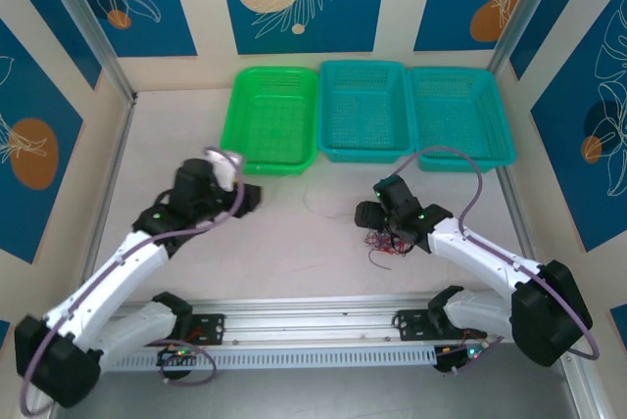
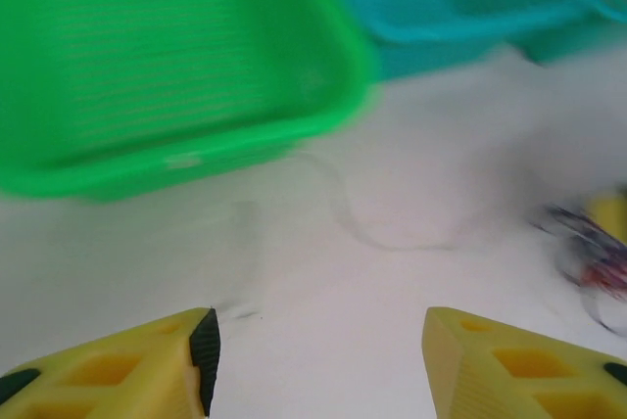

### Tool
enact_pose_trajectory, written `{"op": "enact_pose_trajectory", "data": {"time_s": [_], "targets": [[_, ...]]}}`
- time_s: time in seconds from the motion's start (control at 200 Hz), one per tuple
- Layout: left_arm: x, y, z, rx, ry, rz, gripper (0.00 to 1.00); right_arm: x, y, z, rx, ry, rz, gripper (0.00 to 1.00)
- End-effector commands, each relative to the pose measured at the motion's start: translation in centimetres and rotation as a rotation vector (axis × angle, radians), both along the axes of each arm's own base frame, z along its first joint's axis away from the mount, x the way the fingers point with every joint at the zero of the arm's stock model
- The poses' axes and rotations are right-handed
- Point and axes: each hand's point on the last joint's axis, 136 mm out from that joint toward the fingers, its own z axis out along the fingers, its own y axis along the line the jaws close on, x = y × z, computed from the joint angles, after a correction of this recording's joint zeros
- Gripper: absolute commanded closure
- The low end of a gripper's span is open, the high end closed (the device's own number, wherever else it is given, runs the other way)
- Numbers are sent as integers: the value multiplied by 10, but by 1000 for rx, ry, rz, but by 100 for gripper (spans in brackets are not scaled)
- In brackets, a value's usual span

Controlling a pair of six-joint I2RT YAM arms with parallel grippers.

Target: Untangle the cables

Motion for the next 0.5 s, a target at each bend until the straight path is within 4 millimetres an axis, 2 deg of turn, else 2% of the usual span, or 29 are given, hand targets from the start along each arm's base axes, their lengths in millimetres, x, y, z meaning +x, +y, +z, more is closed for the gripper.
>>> {"op": "enact_pose_trajectory", "data": {"time_s": [0.0, 0.045, 0.1, 0.15, 0.225, 0.37, 0.495], "targets": [[-34, -89, -8, 137, -178, -435, 38, -11, -5, -8, 88, 75, -53, 26], [-50, -118, -26, 216, -227, -570, 35, -12, -6, -5, 120, 75, -61, 26], [-59, -146, -43, 290, -291, -677, 31, -14, -8, -2, 158, 71, -68, 26], [-59, -167, -55, 308, -324, -732, 30, -16, -10, 1, 188, 69, -75, 26], [-49, -193, -63, 280, -364, -747, 24, -19, -15, 8, 216, 65, -95, 26], [-18, -217, -77, 303, -478, -692, 11, -28, -22, 19, 242, 42, -107, 24], [2, -229, -93, 341, -507, -667, 3, -32, -15, 27, 302, 15, -64, 22]]}}
